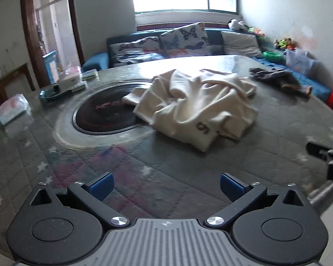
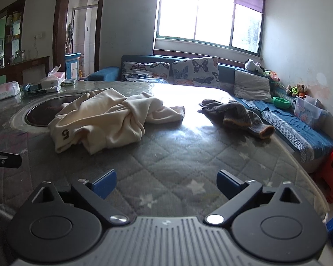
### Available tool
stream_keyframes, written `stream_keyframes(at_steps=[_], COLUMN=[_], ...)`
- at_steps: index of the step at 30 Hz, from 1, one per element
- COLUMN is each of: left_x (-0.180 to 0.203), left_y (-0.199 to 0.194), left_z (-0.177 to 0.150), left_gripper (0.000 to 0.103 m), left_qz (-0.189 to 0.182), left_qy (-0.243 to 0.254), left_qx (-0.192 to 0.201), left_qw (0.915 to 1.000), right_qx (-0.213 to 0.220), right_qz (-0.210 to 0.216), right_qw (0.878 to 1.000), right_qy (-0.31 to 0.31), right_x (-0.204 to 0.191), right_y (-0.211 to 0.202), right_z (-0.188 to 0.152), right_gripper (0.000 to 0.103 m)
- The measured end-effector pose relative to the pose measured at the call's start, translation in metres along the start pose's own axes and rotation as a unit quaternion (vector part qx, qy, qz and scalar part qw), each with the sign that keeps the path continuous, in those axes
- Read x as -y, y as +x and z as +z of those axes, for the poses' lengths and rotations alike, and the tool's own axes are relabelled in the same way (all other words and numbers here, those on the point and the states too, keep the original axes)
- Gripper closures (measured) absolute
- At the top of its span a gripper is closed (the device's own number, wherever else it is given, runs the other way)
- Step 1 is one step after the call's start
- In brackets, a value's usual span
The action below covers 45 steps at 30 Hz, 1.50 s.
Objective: Fold clothes
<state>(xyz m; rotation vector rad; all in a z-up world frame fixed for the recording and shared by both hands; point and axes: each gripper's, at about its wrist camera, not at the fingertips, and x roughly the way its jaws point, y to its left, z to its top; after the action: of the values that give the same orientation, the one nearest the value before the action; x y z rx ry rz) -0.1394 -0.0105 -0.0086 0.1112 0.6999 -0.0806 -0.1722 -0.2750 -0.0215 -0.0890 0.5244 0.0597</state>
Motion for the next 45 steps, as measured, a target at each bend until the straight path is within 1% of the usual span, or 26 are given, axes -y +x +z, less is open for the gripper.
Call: stream_keyframes(at_steps=[5,9,12,14,16,18,22,27,31,37,41,45], left_x=[0.006,0.01,0.011,0.014,0.016,0.017,0.015,0.011,0.007,-0.003,-0.007,-0.013], left_y=[-0.007,-0.006,-0.001,0.003,0.005,0.008,0.016,0.028,0.034,0.044,0.054,0.065], left_z=[0.006,0.012,0.016,0.018,0.022,0.028,0.039,0.05,0.058,0.075,0.084,0.092], left_gripper=[0.0,0.0,0.0,0.0,0.0,0.0,0.0,0.0,0.0,0.0,0.0,0.0], left_qz=[-0.012,-0.031,-0.031,-0.025,-0.015,-0.013,-0.014,-0.026,-0.018,-0.023,-0.03,-0.033], left_qy=[0.009,0.006,0.006,0.018,0.031,0.039,0.036,0.031,0.031,0.028,0.024,0.02], left_qx=[0.008,0.006,-0.002,-0.006,-0.006,-0.005,-0.009,-0.021,-0.012,-0.014,-0.024,-0.036], left_qw=[0.9999,0.9995,0.9995,0.9995,0.9994,0.9992,0.9992,0.999,0.9993,0.9993,0.999,0.9986], right_qx=[0.007,0.006,0.002,-0.001,-0.006,-0.01,-0.014,-0.019,-0.028,-0.04,-0.048,-0.051], right_qz=[-0.002,0.002,0.006,0.011,0.018,0.022,0.026,0.032,0.036,0.04,0.042,0.053], right_qw=[1.0,1.0,1.0,1.0,1.0,1.0,0.999,0.999,0.999,0.998,0.997,0.996], right_qy=[0.0,0.001,-0.008,-0.01,-0.01,-0.011,-0.02,-0.027,-0.028,-0.036,-0.048,-0.056], right_x=[0.005,0.006,0.005,0.004,0.004,0.004,0.002,-0.002,-0.004,-0.008,-0.012,-0.013], right_y=[-0.008,-0.005,-0.002,0.0,0.003,0.007,0.015,0.024,0.035,0.051,0.06,0.069], right_z=[0.0,0.003,0.004,0.006,0.008,0.012,0.021,0.032,0.042,0.054,0.062,0.074], right_gripper=[0.006,0.01,0.011,0.012,0.016,0.017,0.018,0.019,0.022,0.024,0.025,0.026])
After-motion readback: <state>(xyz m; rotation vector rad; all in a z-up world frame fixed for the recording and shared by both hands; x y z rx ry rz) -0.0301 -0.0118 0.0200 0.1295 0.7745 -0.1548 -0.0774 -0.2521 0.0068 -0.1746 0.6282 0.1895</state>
